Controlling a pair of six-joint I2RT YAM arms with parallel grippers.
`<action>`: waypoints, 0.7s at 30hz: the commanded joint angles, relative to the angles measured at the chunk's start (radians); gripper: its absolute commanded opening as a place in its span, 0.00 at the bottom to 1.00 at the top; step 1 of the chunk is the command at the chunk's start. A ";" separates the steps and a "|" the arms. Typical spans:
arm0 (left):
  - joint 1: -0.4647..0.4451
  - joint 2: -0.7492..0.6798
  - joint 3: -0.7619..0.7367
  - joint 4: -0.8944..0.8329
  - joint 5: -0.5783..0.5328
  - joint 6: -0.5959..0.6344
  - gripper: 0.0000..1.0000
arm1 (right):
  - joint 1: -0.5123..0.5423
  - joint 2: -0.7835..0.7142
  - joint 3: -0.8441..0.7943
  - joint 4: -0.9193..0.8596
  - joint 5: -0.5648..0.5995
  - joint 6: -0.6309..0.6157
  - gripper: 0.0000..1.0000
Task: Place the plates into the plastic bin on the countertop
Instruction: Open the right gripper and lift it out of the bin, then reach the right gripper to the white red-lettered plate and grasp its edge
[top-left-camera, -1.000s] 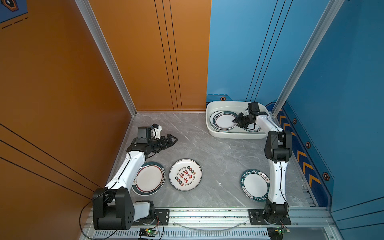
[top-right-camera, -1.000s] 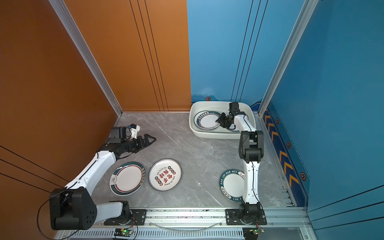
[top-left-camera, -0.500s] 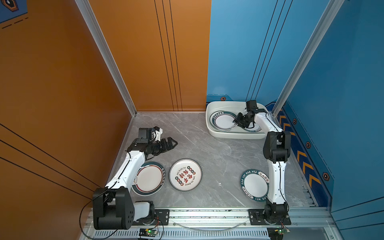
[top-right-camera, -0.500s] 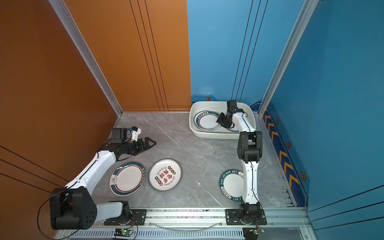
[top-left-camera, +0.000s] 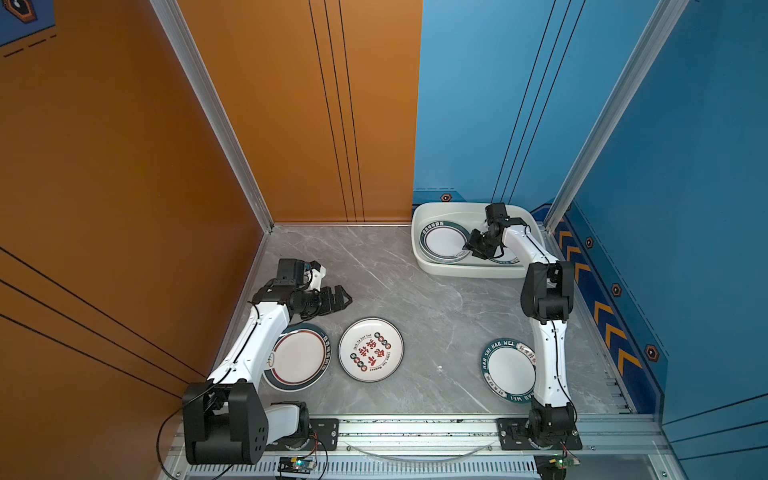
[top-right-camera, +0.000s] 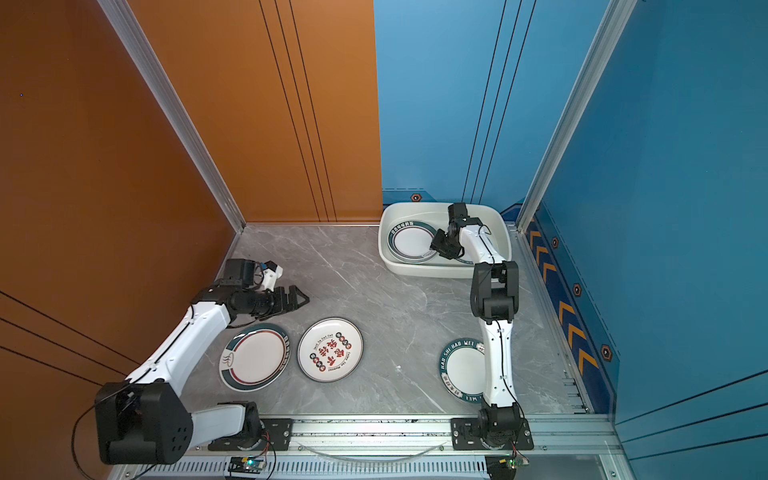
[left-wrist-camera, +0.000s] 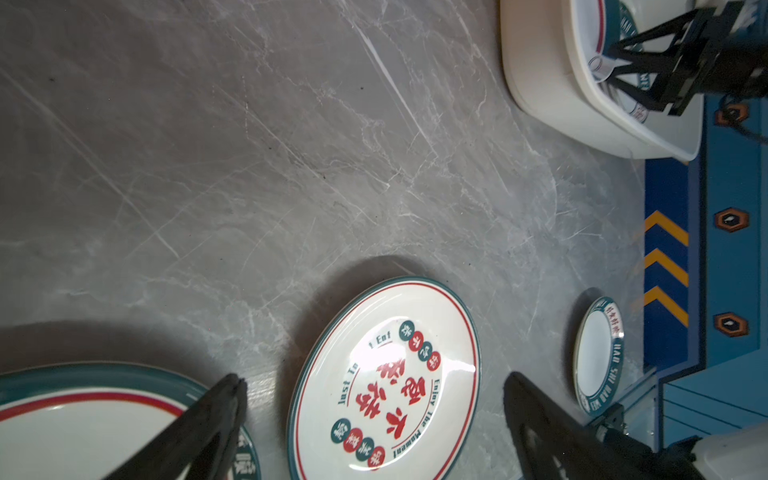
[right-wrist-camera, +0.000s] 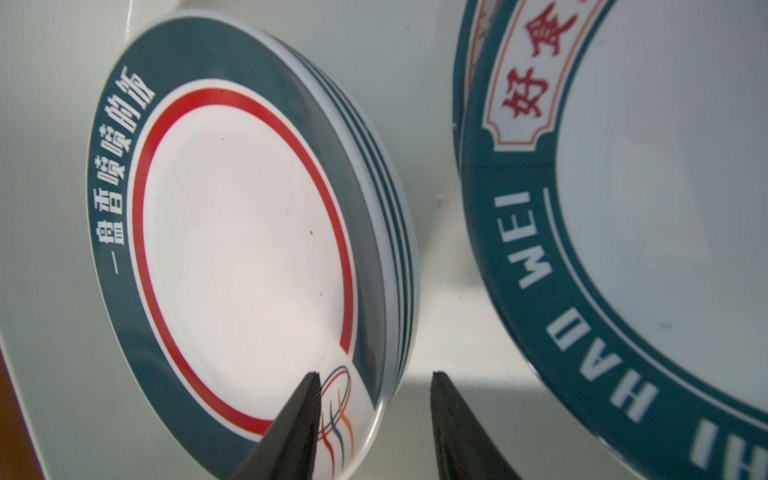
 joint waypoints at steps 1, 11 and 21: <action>-0.019 0.000 0.047 -0.114 -0.063 0.087 0.99 | 0.009 -0.034 0.030 -0.037 0.022 -0.040 0.47; -0.054 0.045 0.075 -0.174 -0.037 0.145 0.99 | 0.037 -0.273 -0.039 -0.034 -0.036 -0.139 0.50; -0.036 0.068 0.144 -0.111 0.076 0.108 0.99 | 0.185 -0.550 -0.433 -0.032 -0.321 -0.275 0.55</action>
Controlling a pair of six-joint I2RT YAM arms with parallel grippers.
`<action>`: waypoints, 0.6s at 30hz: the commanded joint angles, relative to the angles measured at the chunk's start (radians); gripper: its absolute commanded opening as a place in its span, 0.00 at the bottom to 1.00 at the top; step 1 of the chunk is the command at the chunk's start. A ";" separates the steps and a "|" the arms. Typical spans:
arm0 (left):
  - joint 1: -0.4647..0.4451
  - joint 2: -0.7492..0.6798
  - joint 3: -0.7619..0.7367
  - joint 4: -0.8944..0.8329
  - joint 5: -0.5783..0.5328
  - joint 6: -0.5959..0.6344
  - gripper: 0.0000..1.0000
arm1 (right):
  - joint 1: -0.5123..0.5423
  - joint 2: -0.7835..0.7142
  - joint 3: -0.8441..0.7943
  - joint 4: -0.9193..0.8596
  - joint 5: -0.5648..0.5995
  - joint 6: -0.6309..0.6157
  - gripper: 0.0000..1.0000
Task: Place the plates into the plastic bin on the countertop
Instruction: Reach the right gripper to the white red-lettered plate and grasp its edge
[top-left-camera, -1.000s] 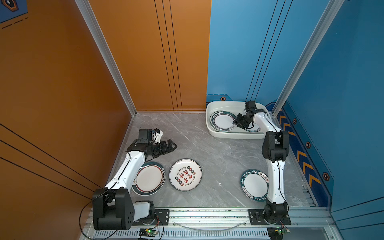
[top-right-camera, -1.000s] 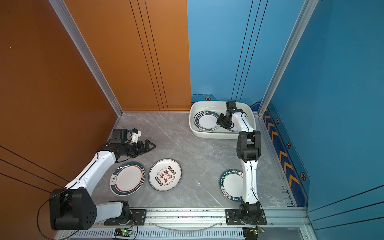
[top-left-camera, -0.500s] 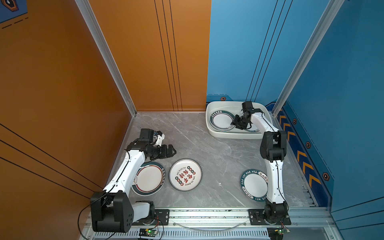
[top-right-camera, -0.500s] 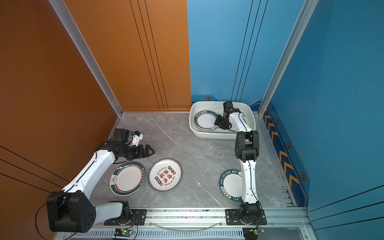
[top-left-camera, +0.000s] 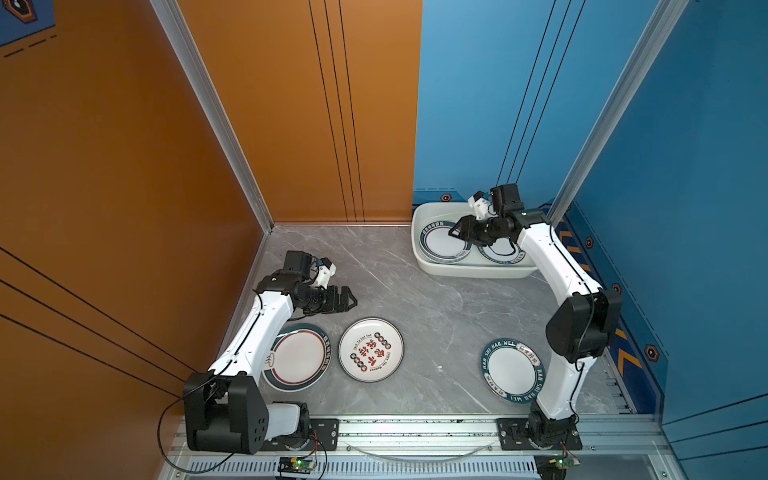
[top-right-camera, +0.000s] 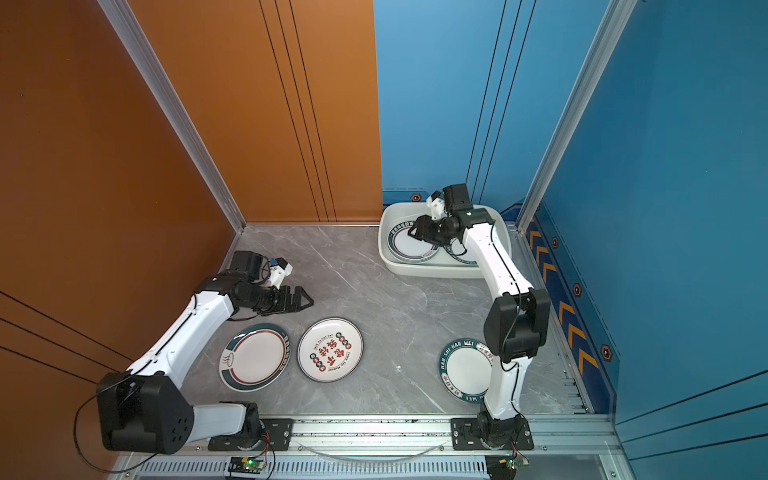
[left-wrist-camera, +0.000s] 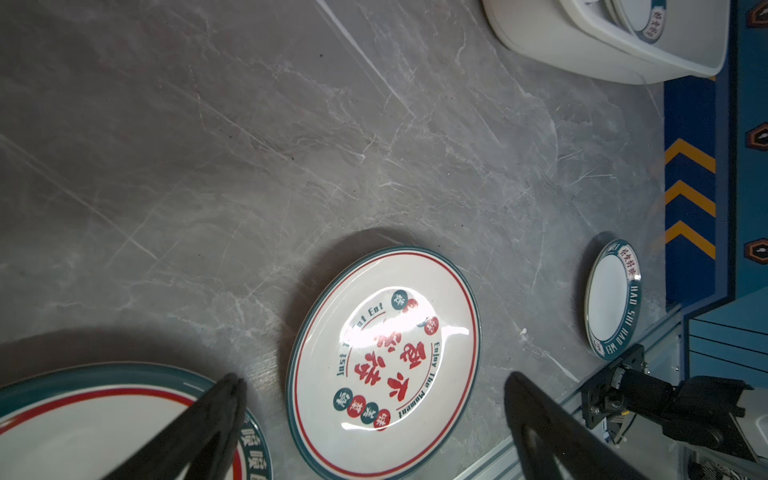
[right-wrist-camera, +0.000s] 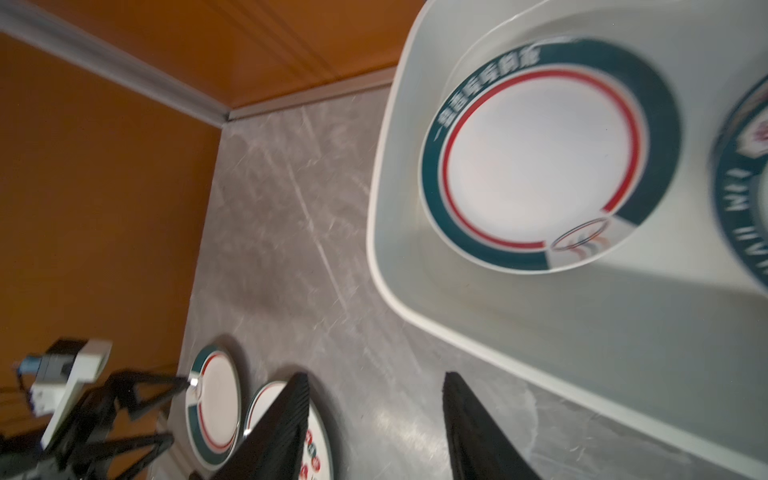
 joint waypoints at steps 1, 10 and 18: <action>0.011 0.014 0.034 0.014 0.065 -0.007 0.99 | 0.059 -0.036 -0.172 -0.035 -0.112 -0.086 0.55; 0.018 0.016 0.026 0.014 0.082 -0.007 1.00 | 0.233 -0.144 -0.559 0.152 -0.151 -0.038 0.55; 0.021 0.015 0.022 0.014 0.084 -0.010 1.00 | 0.363 -0.036 -0.624 0.319 -0.153 0.051 0.54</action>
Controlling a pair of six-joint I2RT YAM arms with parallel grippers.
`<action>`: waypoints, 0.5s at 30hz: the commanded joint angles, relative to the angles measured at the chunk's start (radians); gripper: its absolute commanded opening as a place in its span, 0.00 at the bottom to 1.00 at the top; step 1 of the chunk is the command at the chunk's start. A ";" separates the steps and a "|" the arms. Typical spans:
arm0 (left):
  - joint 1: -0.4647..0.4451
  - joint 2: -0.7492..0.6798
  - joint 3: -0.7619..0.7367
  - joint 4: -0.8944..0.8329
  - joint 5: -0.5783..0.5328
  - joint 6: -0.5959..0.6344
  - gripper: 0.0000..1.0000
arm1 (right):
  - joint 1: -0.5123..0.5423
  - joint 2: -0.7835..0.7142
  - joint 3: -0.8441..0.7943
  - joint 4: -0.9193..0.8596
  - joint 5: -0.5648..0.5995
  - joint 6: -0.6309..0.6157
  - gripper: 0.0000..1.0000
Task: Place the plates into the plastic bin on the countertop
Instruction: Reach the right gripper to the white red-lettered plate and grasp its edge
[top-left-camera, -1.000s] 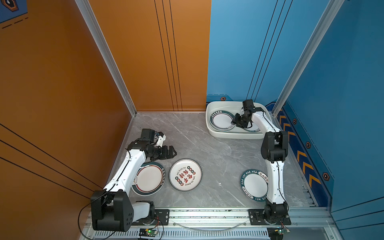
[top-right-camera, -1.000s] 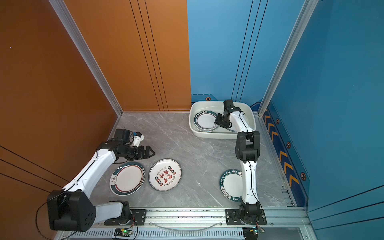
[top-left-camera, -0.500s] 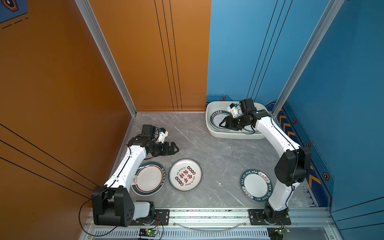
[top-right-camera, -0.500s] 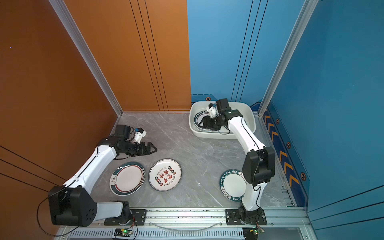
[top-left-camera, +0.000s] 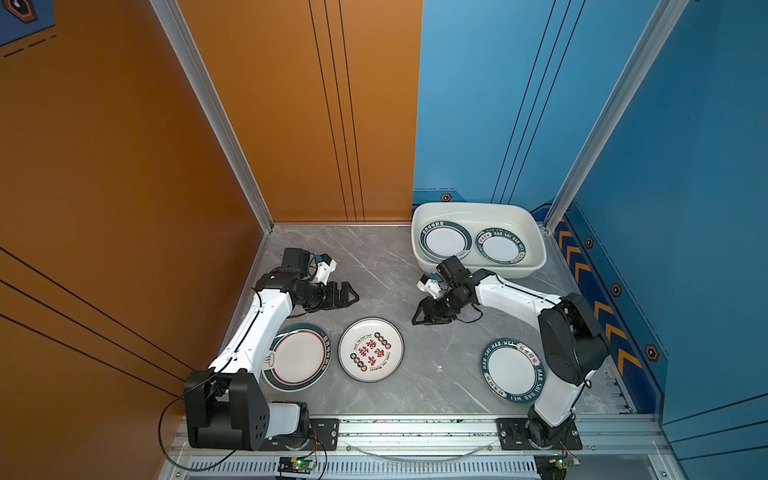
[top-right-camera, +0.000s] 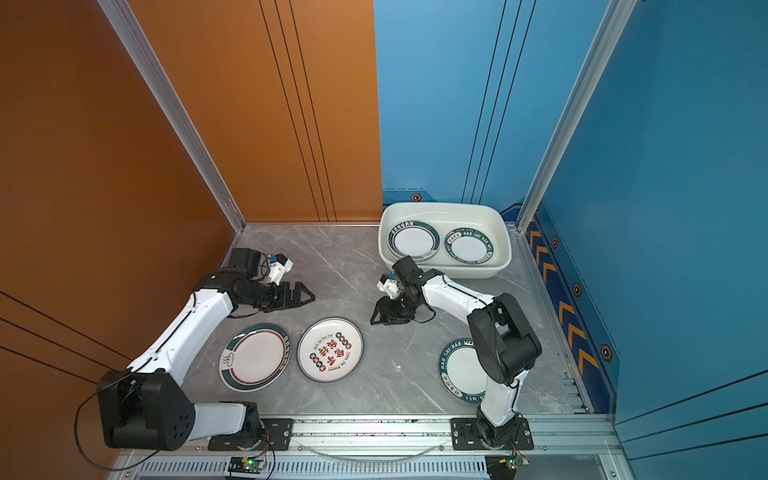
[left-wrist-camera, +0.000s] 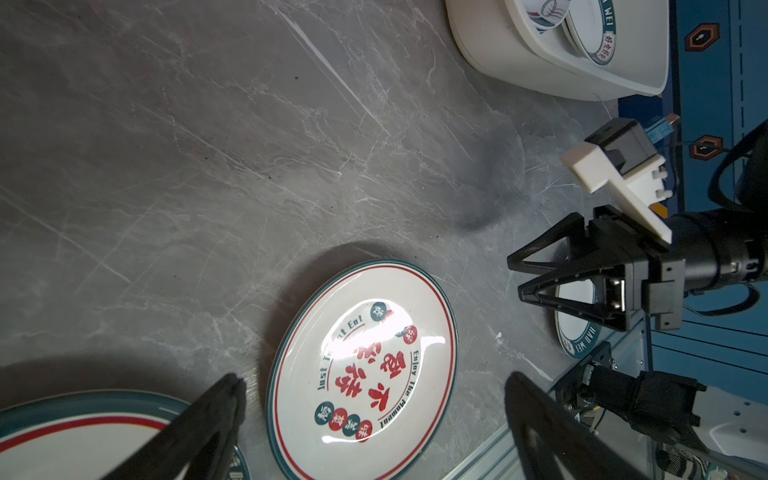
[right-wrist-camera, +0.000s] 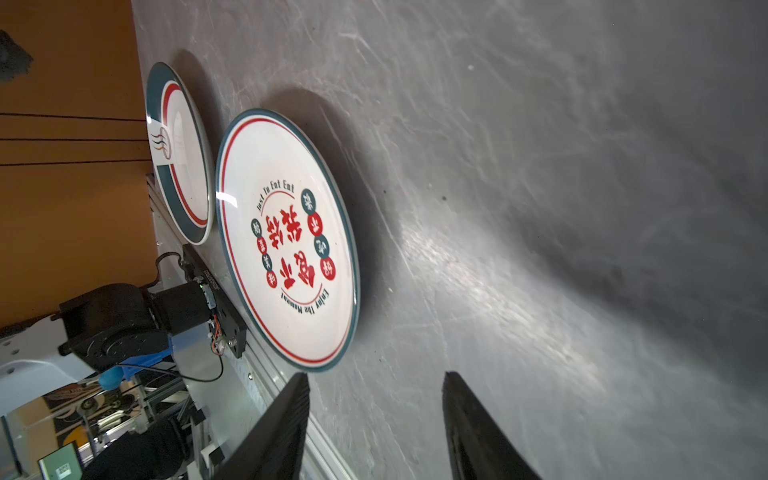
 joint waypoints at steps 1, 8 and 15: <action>0.006 0.003 0.007 0.000 0.028 -0.002 1.00 | 0.031 0.047 -0.003 0.111 -0.012 0.053 0.54; 0.007 0.006 0.003 0.000 0.029 0.000 1.00 | 0.083 0.131 0.027 0.143 -0.027 0.069 0.54; 0.007 0.006 -0.003 -0.001 0.026 0.005 1.00 | 0.128 0.179 0.032 0.181 -0.045 0.093 0.50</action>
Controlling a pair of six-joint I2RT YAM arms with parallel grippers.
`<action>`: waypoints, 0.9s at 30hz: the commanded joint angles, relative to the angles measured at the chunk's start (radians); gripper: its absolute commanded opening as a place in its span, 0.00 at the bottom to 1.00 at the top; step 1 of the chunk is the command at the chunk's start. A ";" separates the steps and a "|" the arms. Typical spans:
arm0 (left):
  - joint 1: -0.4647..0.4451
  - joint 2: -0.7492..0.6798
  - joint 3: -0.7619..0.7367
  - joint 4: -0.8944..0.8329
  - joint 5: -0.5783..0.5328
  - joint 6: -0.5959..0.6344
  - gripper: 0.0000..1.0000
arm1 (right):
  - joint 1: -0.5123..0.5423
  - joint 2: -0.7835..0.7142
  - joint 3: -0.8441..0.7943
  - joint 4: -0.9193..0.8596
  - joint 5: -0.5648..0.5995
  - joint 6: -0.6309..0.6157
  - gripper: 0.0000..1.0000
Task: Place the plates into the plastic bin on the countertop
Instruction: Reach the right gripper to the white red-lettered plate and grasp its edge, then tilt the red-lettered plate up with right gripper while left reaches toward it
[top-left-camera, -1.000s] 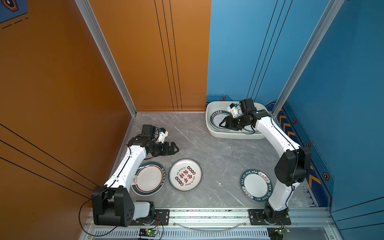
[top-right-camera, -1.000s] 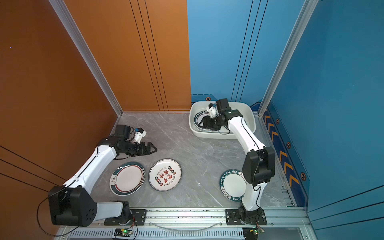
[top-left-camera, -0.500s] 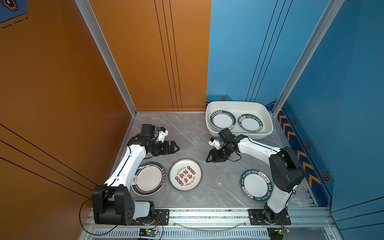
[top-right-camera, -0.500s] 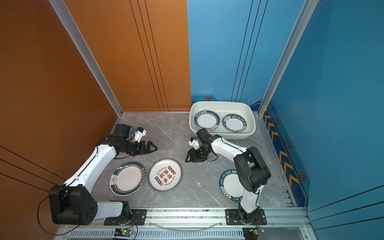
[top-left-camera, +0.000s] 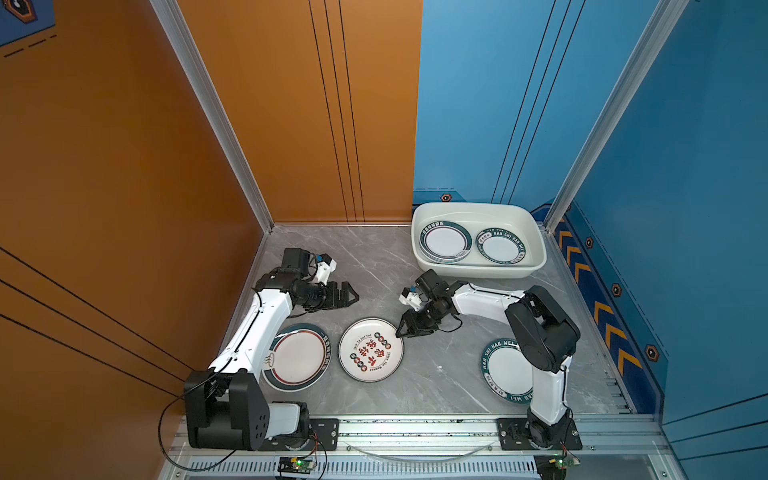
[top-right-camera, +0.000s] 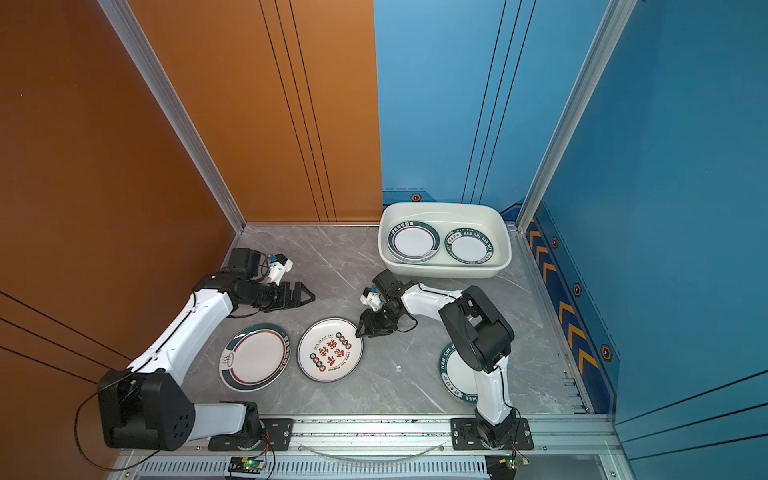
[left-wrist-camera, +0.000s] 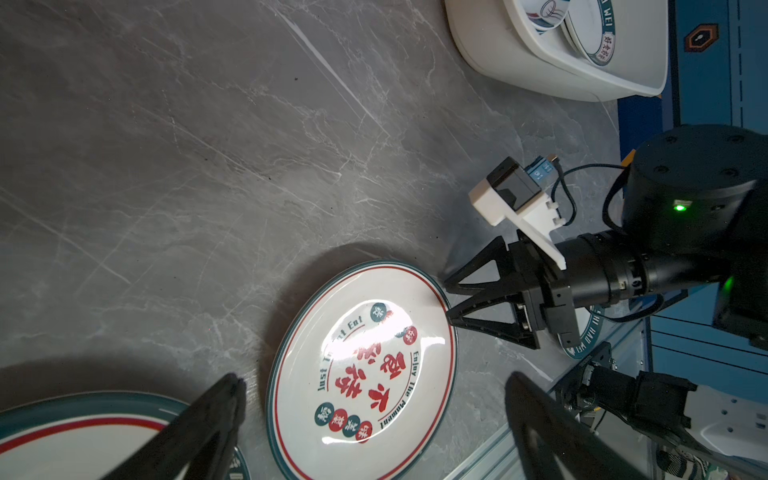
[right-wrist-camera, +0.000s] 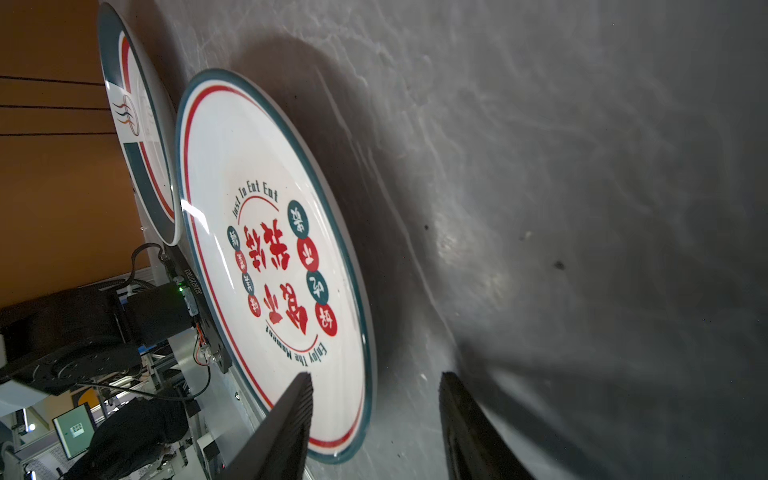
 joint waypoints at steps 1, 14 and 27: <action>0.007 0.007 -0.003 -0.003 0.025 0.006 1.00 | 0.018 0.024 0.024 0.042 -0.025 0.028 0.50; 0.005 0.024 0.003 0.014 0.032 0.000 1.00 | 0.056 0.088 0.030 0.086 -0.020 0.061 0.25; 0.007 0.041 -0.004 0.020 0.033 0.009 1.00 | 0.032 0.079 0.022 0.099 -0.027 0.068 0.03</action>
